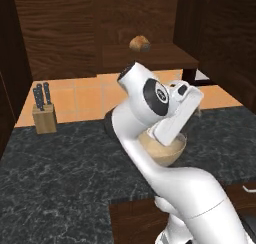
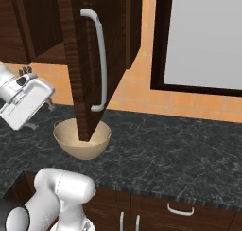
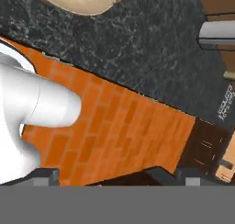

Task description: Open the cabinet, pick up the bread from the cabinet and place it in the basket. Then move the basket to the dining counter.

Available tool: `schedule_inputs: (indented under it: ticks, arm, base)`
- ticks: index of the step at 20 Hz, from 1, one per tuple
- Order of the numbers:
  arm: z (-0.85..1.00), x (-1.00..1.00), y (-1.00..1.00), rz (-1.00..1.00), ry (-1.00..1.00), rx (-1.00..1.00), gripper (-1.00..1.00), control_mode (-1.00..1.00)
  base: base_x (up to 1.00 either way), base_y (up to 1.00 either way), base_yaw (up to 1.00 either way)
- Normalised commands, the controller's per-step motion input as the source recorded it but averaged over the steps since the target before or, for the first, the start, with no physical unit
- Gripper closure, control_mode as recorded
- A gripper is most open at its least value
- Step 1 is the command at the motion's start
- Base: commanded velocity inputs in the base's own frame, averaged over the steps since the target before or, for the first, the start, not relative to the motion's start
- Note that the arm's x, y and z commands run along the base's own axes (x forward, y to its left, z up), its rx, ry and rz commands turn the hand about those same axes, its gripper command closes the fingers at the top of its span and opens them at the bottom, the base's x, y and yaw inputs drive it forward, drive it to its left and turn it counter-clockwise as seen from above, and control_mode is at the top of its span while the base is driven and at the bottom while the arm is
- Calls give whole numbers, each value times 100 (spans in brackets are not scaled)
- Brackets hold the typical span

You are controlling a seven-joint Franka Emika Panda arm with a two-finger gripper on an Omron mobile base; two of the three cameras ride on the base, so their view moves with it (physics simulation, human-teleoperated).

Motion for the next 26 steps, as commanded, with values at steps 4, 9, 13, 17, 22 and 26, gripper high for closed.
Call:
schedule_inputs:
  ticks: [4, 9, 13, 17, 22, 26]
  arm:
    - [-42, 31, -9, -10, -41, 78, -100, -100]
    - [-54, 54, 0, -7, -39, 65, -100, -100]
    - [-12, 59, 27, 4, -62, 13, -100, -100]
    - [29, 26, 7, 6, -64, 1, -100, -100]
    - [82, 1, -1, 0, -30, 10, -100, -100]
    - [63, 18, 0, 0, -3, 15, -100, -100]
  base:
    - [0, 0, 0]
    - [0, 0, 0]
    - [0, 0, 0]
    - [0, 0, 0]
    - [0, 0, 0]
    - [0, 0, 0]
